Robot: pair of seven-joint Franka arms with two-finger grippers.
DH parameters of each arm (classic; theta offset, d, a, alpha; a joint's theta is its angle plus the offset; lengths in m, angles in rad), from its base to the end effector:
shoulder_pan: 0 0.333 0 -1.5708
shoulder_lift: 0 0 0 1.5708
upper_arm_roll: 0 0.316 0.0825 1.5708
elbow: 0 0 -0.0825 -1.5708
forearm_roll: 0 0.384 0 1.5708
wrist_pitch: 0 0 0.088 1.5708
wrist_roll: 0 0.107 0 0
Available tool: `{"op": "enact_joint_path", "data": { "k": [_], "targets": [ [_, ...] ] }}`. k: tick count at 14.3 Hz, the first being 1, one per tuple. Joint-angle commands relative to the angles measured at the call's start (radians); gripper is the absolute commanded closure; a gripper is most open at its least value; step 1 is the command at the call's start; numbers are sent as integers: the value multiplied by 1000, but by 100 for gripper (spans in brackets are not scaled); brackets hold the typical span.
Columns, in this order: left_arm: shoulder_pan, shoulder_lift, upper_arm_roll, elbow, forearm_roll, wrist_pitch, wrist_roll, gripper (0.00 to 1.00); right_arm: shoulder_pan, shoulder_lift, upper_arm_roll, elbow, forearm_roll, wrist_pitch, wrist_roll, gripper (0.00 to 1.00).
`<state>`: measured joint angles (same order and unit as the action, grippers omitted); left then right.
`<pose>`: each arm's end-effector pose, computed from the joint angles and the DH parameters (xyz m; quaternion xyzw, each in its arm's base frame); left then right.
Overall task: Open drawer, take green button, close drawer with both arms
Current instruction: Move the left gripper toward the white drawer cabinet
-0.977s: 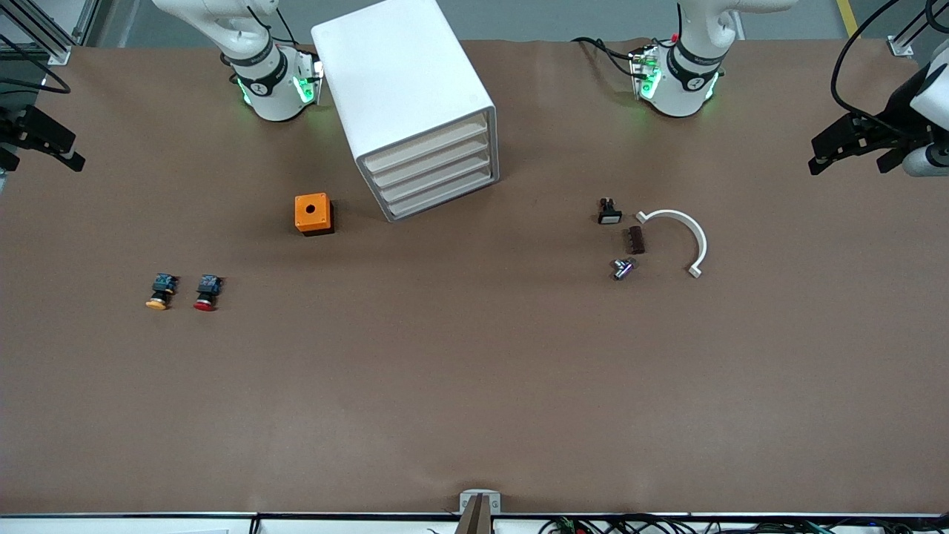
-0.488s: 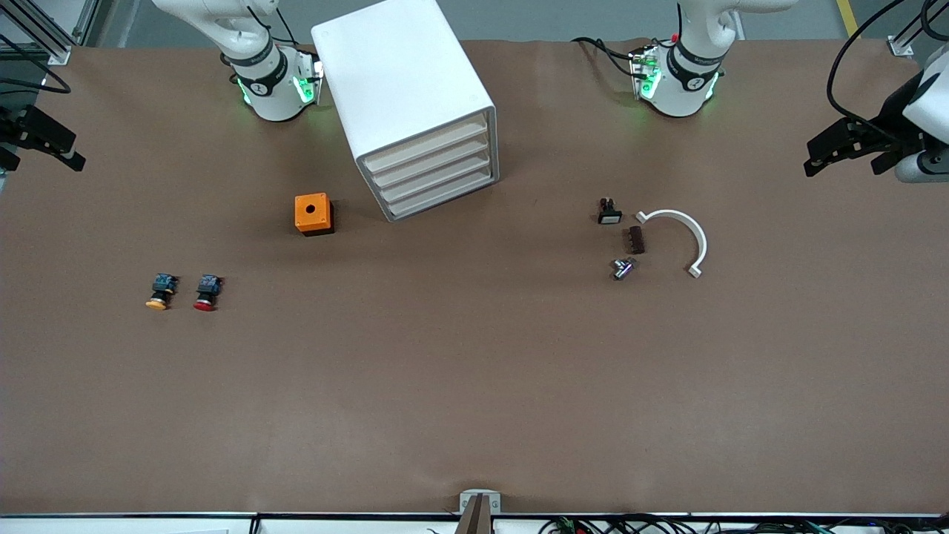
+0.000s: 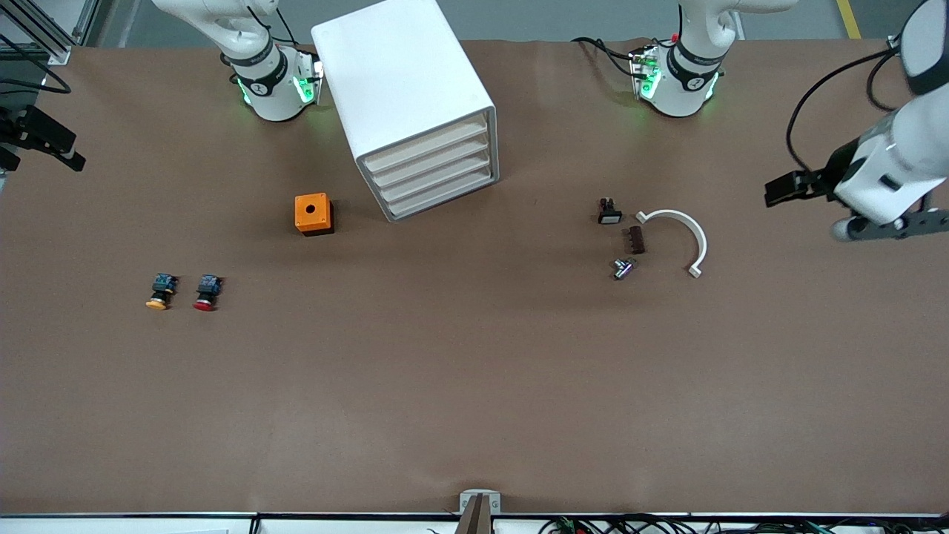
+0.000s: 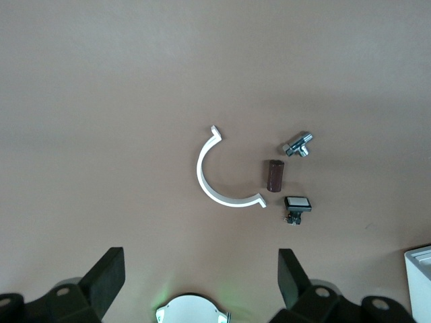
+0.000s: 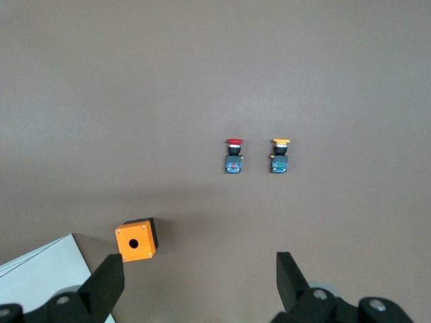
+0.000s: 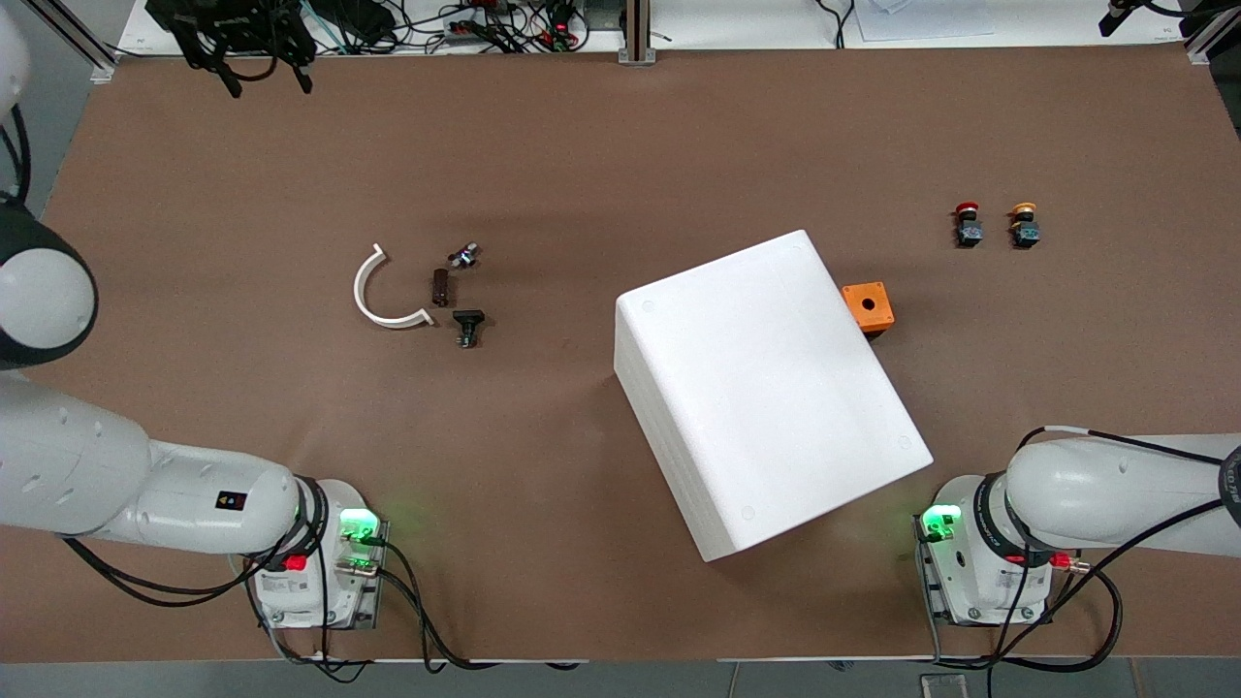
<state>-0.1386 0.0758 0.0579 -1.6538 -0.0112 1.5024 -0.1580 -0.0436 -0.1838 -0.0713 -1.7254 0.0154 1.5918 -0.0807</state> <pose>0.5580 -0.0474 0.5386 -0.9928 -0.0388 0.1129 0.0101 0.4947 -0.0590 0.6498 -0.9995 0.0166 -0.0261 0.0117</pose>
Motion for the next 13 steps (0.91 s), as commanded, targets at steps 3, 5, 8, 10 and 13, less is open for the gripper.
{"op": "enact_joint_path", "data": {
  "k": [3, 5, 8, 10, 13],
  "targets": [
    [-58, 140, 0, 25, -13, 38, -110, 0, -1, -20, 1, -17, -9, 4, -7, 0],
    [-93, 196, 0, 26, -13, 80, -208, 0, -1, -20, 1, -19, -5, 11, -5, 0],
    [-153, 268, 0, 28, -13, 139, -400, 0, -4, -20, -1, -20, -3, 16, -5, 0],
    [-173, 301, -3, 46, -15, 150, -527, 0, -7, -20, -4, -23, -3, 2, -5, 0],
    [-205, 378, -15, 94, -88, 148, -759, 0, -9, -20, -4, -23, -3, 5, -5, 0]
  ]
}}
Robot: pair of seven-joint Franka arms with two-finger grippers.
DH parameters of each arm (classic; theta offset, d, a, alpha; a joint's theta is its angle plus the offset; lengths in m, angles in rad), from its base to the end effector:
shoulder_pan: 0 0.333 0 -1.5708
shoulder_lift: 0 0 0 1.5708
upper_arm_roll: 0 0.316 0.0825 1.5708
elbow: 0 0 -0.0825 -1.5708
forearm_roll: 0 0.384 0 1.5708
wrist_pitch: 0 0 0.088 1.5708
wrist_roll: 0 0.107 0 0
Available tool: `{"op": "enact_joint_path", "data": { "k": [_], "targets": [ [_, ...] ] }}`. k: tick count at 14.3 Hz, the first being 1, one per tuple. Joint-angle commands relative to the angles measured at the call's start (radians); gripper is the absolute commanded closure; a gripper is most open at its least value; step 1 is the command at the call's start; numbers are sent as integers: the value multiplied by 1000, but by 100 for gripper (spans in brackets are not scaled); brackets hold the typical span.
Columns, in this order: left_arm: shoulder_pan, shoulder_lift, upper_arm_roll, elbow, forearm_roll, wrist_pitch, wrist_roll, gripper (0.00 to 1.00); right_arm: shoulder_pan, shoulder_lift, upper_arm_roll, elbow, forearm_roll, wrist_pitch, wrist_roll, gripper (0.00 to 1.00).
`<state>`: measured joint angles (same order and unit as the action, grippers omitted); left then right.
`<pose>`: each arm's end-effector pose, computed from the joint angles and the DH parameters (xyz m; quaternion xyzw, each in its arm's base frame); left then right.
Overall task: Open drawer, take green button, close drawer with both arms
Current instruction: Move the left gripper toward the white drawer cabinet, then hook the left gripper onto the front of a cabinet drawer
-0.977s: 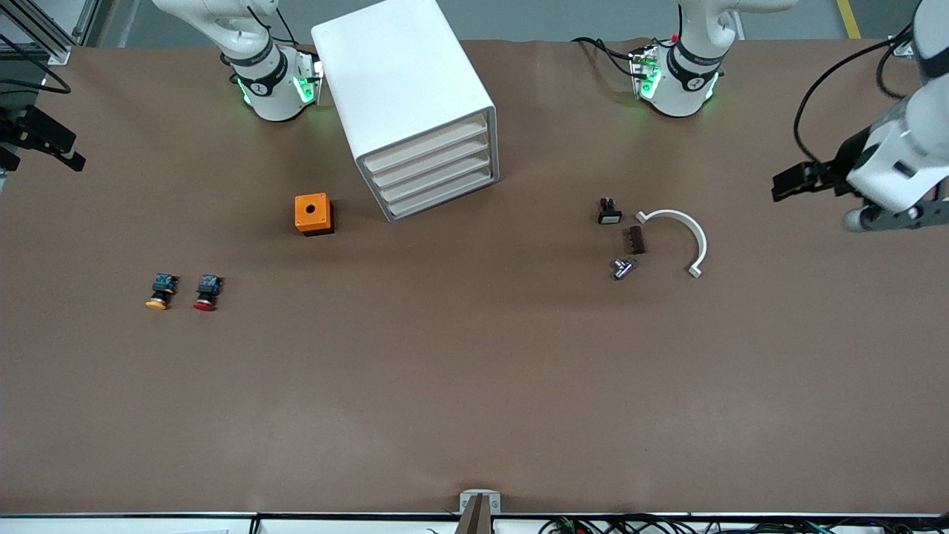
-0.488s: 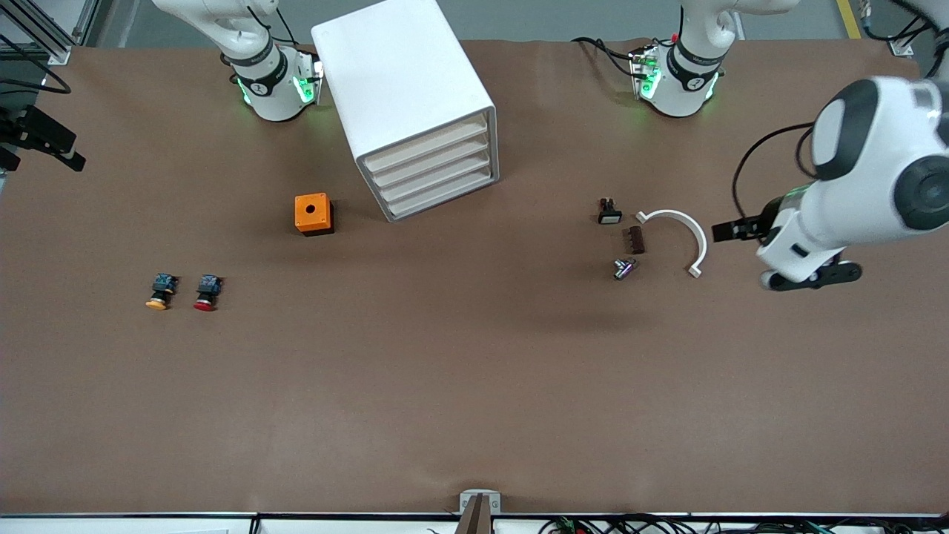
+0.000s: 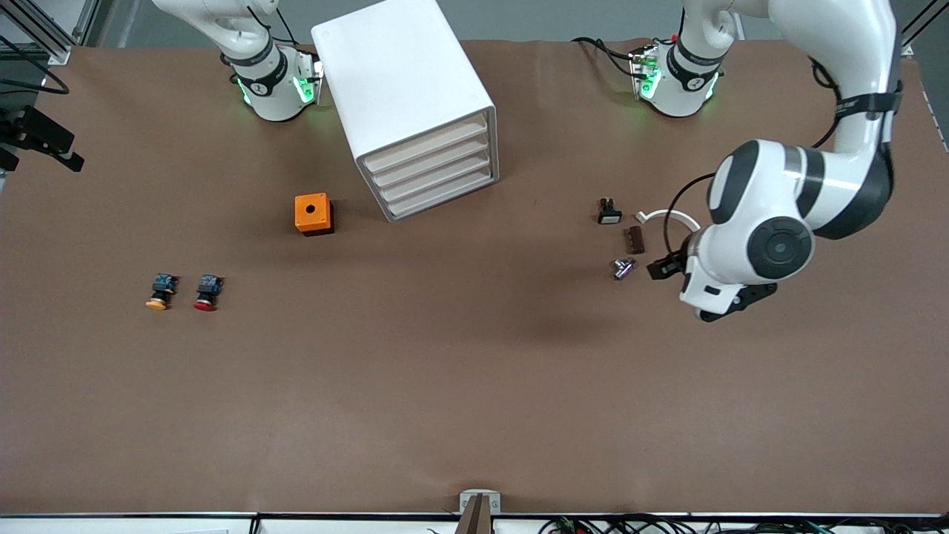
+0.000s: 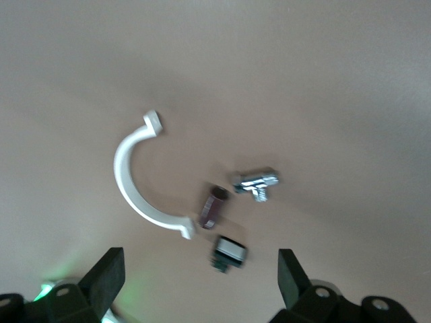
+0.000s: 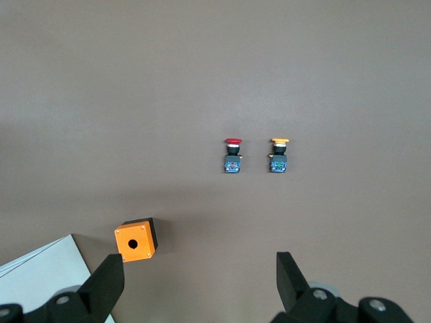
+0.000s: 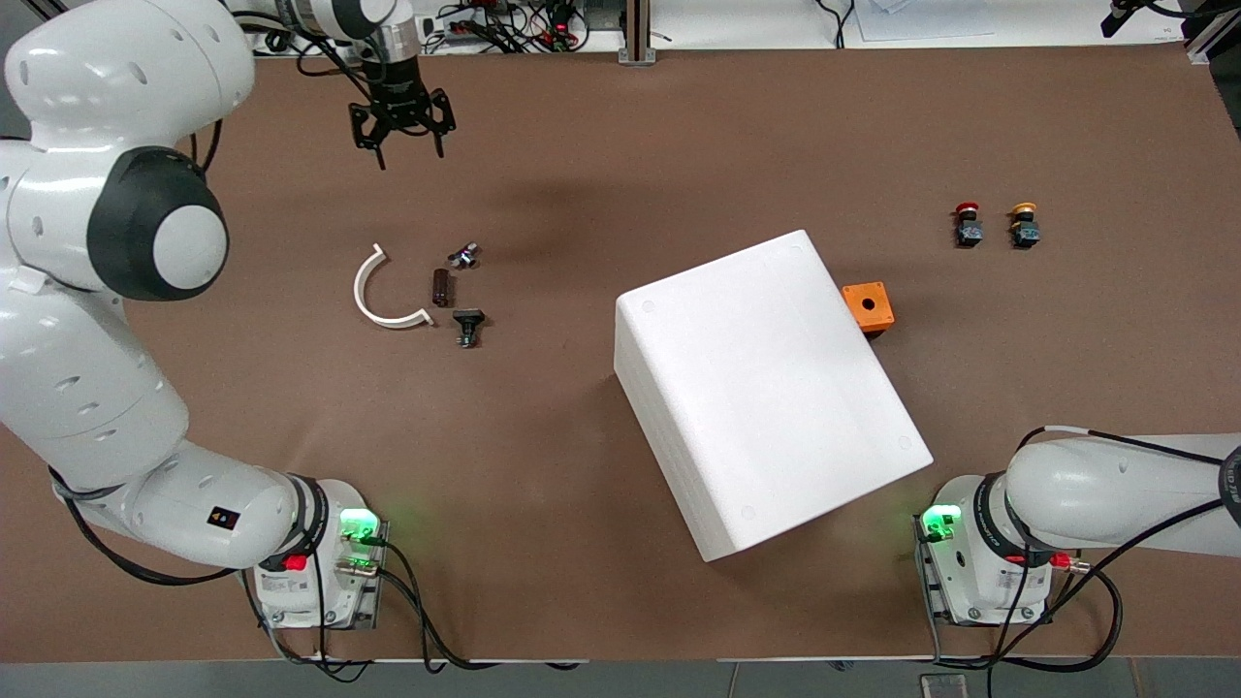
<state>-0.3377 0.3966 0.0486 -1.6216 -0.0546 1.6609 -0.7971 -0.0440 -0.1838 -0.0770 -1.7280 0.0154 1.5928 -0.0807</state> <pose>0.5968 -0.1863 0.3701 -0.9506 -0.2541 0.1605 0.0773 0.4944 -0.0623 0.6486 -0.9994 0.0196 -0.0254 0.0123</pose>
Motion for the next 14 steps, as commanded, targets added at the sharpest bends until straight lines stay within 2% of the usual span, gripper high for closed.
{"op": "enact_joint_path", "data": {
  "k": [1, 5, 9, 14],
  "targets": [
    [-7, 88, -19, 84, -82, -10, -173, 0, -8, -20, 2, -19, -3, 4, -5, 0],
    [-7, 194, -88, 149, -160, -16, -469, 0, -8, -20, 0, -19, 0, 21, -5, 0],
    [-14, 295, -114, 225, -384, -18, -744, 0, -8, -20, 0, -19, -2, 21, -5, 0],
    [-15, 379, -179, 235, -545, -19, -964, 0, -7, -19, 0, -19, -12, 10, -7, 0]
  ]
}}
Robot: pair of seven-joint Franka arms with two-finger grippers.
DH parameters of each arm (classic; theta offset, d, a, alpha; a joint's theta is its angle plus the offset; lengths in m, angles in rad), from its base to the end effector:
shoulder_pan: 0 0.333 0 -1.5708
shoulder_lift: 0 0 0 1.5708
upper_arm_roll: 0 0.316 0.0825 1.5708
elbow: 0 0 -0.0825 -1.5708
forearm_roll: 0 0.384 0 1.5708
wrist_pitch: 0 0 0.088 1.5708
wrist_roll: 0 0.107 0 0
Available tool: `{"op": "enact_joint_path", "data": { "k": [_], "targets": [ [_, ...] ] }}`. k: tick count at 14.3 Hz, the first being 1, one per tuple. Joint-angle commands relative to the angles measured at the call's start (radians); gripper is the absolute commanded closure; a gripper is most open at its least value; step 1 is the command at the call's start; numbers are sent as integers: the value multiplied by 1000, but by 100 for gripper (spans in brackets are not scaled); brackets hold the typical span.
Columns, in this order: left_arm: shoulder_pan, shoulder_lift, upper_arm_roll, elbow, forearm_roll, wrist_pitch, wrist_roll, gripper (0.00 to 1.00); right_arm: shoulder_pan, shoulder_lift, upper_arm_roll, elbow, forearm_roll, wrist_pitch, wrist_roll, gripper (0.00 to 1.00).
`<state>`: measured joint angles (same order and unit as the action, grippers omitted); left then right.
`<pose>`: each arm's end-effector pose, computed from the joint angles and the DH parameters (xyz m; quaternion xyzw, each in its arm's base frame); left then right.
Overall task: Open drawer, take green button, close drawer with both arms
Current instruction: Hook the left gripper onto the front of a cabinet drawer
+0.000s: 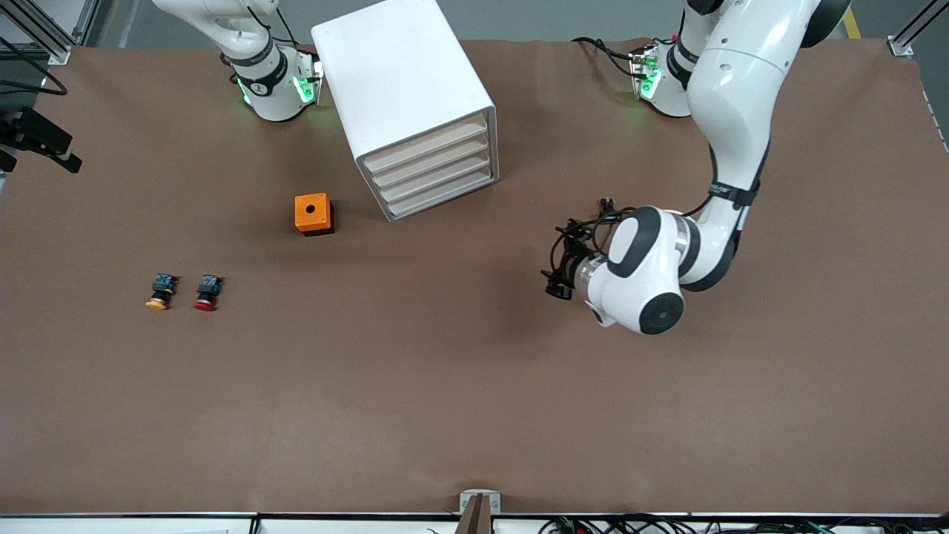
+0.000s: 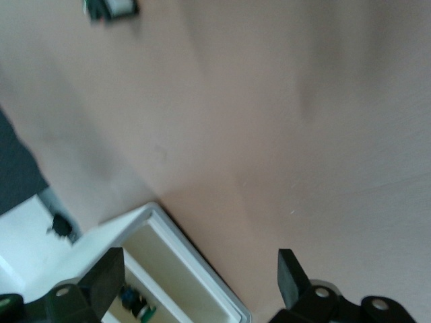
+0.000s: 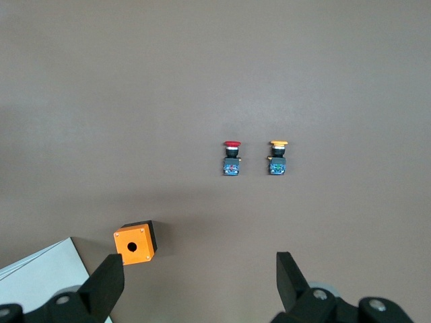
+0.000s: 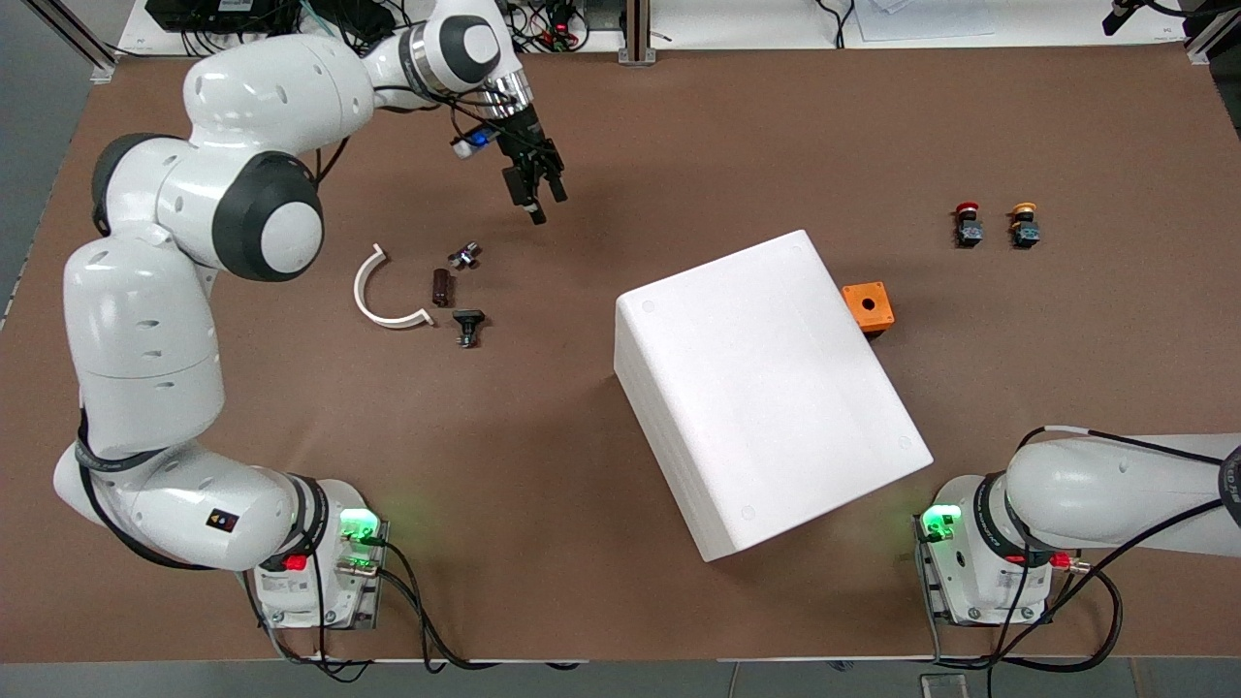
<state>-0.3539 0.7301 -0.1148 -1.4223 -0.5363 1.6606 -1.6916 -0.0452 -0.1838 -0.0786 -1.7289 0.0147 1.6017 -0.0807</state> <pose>0.5852 -0.3378 0.2534 -0.7043 -0.6053 0.3646 0.0685 0.4951 -0.0640 0.6490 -0.9993 0.0211 -0.0293 0.0116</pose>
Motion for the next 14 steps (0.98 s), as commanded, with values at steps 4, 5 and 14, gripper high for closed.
{"op": "enact_joint_path", "data": {
  "k": [4, 5, 14],
  "targets": [
    [-8, 107, -19, 34, -244, -34, -187, 0, -7, -19, 2, -18, -12, 7, -5, 0],
    [-11, 121, -19, 33, -273, -39, -218, 0, -8, -19, 2, -18, -10, 7, -5, 0],
    [-91, 193, -20, 26, -450, -111, -344, 0, -16, -19, 0, -17, -10, -2, -5, 0]
  ]
}}
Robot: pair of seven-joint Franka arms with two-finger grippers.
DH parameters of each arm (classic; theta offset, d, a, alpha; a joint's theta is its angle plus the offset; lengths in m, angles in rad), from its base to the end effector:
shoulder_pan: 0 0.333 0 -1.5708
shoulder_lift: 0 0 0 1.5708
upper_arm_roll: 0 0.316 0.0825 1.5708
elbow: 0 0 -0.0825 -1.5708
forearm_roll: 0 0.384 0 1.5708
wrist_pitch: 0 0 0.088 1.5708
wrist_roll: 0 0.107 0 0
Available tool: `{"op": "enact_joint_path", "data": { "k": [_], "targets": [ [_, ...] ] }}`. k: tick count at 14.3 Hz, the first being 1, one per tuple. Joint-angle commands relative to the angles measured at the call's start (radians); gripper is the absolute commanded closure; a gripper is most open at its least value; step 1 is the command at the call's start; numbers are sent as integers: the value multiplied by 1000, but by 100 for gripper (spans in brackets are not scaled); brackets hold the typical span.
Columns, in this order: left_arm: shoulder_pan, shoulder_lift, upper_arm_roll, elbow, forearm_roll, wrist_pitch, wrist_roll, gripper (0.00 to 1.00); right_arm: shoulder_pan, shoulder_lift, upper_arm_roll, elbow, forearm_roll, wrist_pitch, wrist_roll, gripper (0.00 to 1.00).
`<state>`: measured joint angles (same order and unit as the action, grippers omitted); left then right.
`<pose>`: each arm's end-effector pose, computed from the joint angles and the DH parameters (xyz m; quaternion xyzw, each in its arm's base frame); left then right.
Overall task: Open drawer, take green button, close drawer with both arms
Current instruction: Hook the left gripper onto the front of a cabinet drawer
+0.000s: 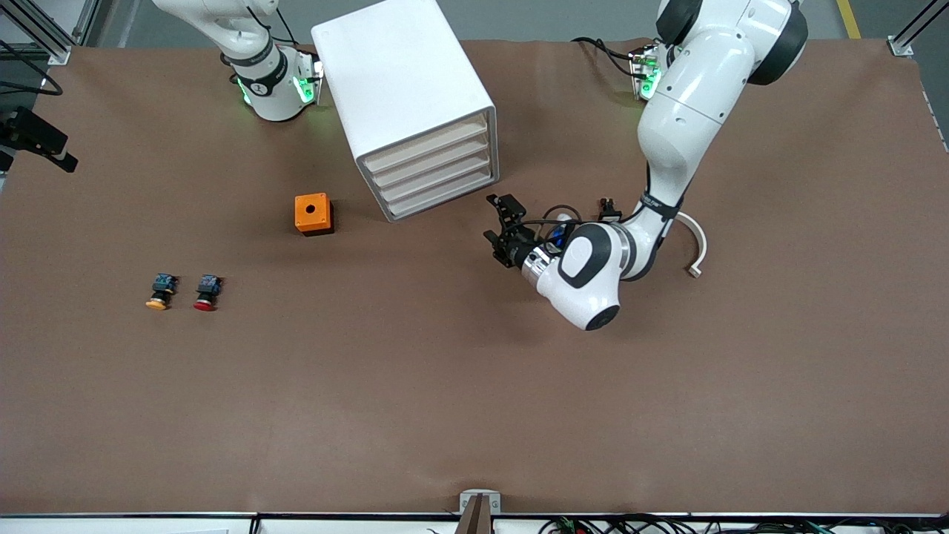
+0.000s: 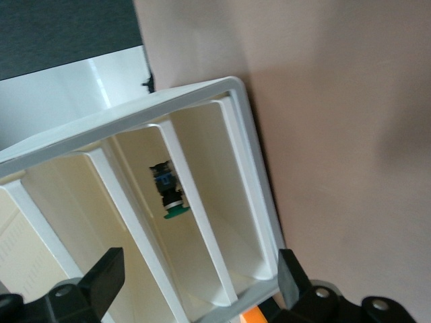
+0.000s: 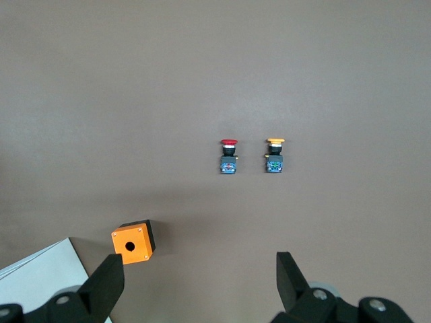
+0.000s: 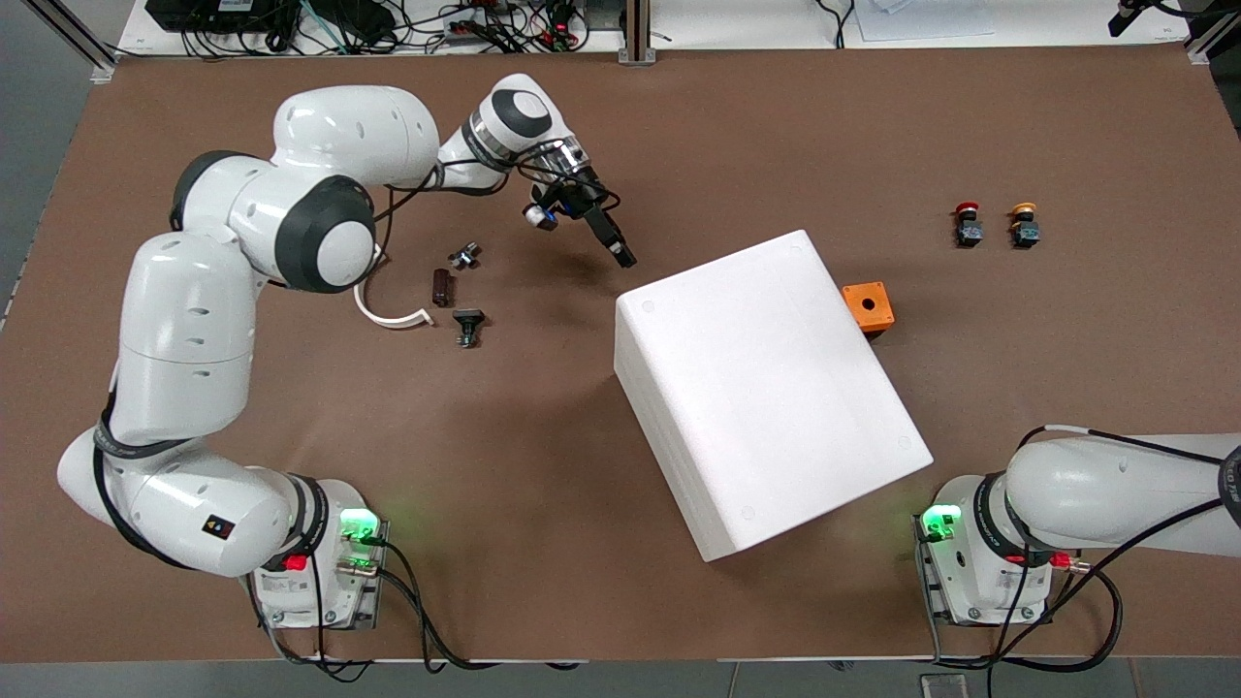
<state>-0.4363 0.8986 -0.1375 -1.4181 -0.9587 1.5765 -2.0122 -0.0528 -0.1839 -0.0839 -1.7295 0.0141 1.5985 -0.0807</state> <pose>0.5206 -0.4206 0.1735 -0.4885 -0.6558 0.5495 0.1712 0.4938 -0.0706 0.6484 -0.9992 0.0275 -0.0276 0.0118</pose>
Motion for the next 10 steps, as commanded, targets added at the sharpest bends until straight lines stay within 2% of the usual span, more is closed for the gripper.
{"op": "enact_joint_path", "data": {
  "k": [1, 3, 5, 6, 10],
  "targets": [
    [-10, 32, 1, 21, -29, -27, -23, 13, -9, -19, 7, -19, -10, 3, -5, 0],
    [-10, 54, 1, 22, -29, -38, -36, 36, -9, -19, 7, -18, -10, 9, -5, 0],
    [-21, 66, 1, 19, -64, -64, -45, 52, -9, -19, 7, -16, -11, 0, -8, 0],
    [-31, 69, 1, 18, -81, -87, -43, 55, -9, -19, 7, -16, -11, -2, -10, 0],
    [-70, 94, 1, 16, -87, -127, -62, 54, -10, -16, 7, -15, -26, -11, -8, 0]
  ]
}}
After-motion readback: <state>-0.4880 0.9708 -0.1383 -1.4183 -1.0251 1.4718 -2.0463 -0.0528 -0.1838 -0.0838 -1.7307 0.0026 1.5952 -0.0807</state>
